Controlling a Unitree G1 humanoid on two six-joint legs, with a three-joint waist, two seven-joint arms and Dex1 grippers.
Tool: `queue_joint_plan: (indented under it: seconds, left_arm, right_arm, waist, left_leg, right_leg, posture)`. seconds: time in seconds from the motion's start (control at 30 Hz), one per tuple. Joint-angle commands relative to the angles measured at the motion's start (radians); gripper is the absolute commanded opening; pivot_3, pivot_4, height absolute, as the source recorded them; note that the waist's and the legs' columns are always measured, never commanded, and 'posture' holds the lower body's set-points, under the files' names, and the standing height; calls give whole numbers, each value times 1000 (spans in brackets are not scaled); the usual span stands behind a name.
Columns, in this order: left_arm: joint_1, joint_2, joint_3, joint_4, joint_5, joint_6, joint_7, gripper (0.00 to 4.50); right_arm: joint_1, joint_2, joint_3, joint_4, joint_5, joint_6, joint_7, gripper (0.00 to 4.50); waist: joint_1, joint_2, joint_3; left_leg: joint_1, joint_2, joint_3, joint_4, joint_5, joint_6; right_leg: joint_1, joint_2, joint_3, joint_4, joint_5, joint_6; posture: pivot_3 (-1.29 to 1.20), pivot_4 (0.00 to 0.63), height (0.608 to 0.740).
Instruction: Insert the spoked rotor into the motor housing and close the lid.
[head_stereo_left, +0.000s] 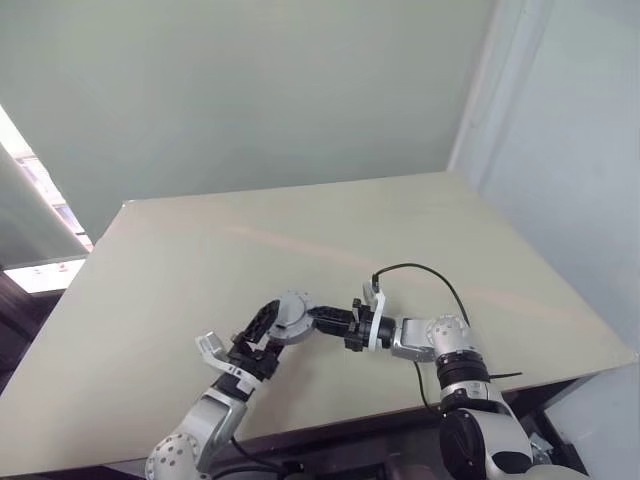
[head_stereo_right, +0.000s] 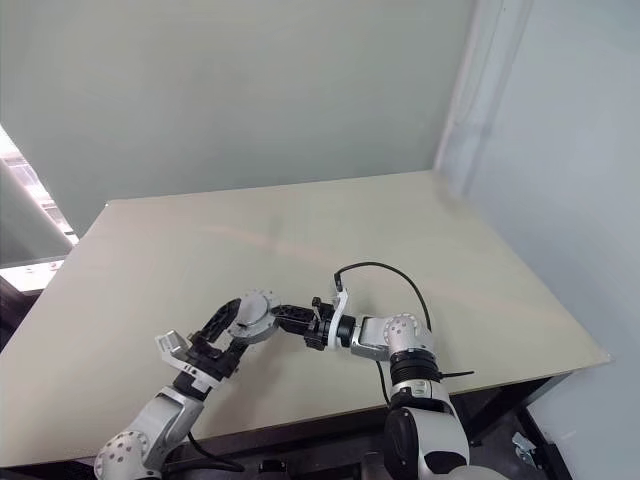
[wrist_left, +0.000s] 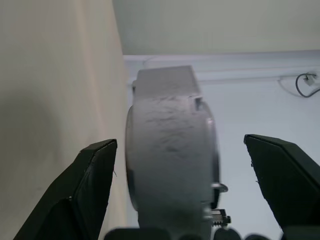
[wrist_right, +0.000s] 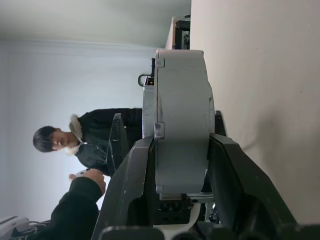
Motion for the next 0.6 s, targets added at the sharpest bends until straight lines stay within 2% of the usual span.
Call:
queue_joint_plan:
  seconds: [0.03, 0.17, 0.2, 0.27, 0.43, 0.47, 0.6]
  left_arm:
    - [-19, 7, -19, -9, -10, -19, -6, 4460]
    - [-17, 14, -30, -4, -12, -22, -3, 4460]
    - [-15, 16, -35, -1, -7, -23, 1, 4295]
    - [-11, 20, -44, 4, -6, -21, 3, 3873]
    - [-4, 36, -73, 9, 5, -7, 6, 2106]
    - [-3, 39, -78, 10, 9, -5, 5, 1963]
    - [-4, 40, -85, 14, 8, -10, 4, 1973]
  right_arm:
    - [-24, 33, -6, -60, 66, 4, 14, 1232]
    - [-19, 33, -4, -67, 68, 8, 11, 1232]
    - [-17, 33, -3, -69, 68, 8, 11, 1232]
    - [-13, 33, -2, -71, 68, 9, 10, 1232]
    - [-8, 36, 2, -78, 73, 13, 8, 1232]
    - [-7, 36, 3, -80, 75, 13, 7, 1232]
    - [-5, 37, 7, -84, 81, 14, 6, 1232]
  waist:
    - [0, 0, 0]
    - [0, 0, 0]
    - [0, 0, 0]
    - [0, 0, 0]
    - [0, 0, 0]
    - [0, 0, 0]
    - [0, 0, 0]
  left_leg:
    - [0, 0, 0, 0, 0, 0]
    - [0, 0, 0, 0, 0, 0]
    - [0, 0, 0, 0, 0, 0]
    - [0, 0, 0, 0, 0, 0]
    - [0, 0, 0, 0, 0, 0]
    - [0, 0, 0, 0, 0, 0]
    - [0, 0, 0, 0, 0, 0]
  right_leg:
    - [0, 0, 0, 0, 0, 0]
    - [0, 0, 0, 0, 0, 0]
    - [0, 0, 0, 0, 0, 0]
    - [0, 0, 0, 0, 0, 0]
    - [0, 0, 0, 0, 0, 0]
    - [0, 0, 0, 0, 0, 0]
    - [0, 0, 0, 0, 0, 0]
  posture:
    - [0, 0, 740]
    - [0, 0, 740]
    - [0, 0, 740]
    - [0, 0, 740]
    - [0, 0, 740]
    - [0, 0, 740]
    - [0, 0, 740]
